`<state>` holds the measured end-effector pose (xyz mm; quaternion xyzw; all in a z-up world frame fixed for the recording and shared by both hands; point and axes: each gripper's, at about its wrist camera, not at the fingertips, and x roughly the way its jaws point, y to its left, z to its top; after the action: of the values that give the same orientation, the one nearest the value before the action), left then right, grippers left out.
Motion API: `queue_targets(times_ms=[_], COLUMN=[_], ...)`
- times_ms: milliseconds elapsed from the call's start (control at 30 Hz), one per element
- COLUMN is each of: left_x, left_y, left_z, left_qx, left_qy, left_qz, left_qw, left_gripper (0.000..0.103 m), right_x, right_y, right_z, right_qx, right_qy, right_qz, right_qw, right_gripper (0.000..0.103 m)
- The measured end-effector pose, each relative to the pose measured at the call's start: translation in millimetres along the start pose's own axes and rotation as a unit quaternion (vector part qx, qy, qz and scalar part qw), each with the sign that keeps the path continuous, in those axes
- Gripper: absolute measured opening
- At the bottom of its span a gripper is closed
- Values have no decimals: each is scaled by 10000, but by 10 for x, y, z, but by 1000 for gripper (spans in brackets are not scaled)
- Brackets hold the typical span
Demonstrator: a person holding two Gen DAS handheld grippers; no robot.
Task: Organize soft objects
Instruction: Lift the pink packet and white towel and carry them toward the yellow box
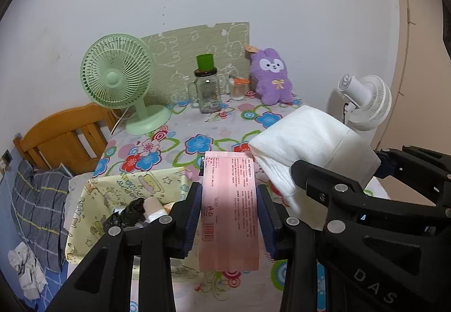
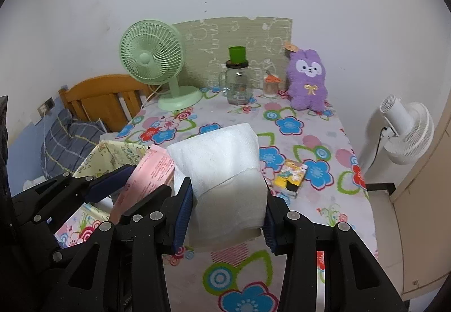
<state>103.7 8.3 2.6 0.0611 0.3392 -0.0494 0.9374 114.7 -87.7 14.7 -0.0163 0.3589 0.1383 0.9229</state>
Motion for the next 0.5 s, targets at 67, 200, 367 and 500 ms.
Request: queue_targets(times_ms=[67,200,367,500], left_x=[10,33,74,101], left_y=[56,185,355,492], left_z=[0,-6,-20,-35], left_qx=[-4,-22,-65,-113], left_qy=[4,-10,25,53], left_qz=[20,149,268,349], left_qw=[10000,9999,9996,9993], left_gripper=[39,39,39,39], right_x=[37,111,210,294], right_y=[63,193,376,497], right_z=[24,74,121,153], right_qx=[-37,-58,-165,-232], right_qy=[10,51,106,155], right_qz=[1,30,146,230], right_qw=[10000,10000,9997,9993], right_gripper=[47,47,47,47])
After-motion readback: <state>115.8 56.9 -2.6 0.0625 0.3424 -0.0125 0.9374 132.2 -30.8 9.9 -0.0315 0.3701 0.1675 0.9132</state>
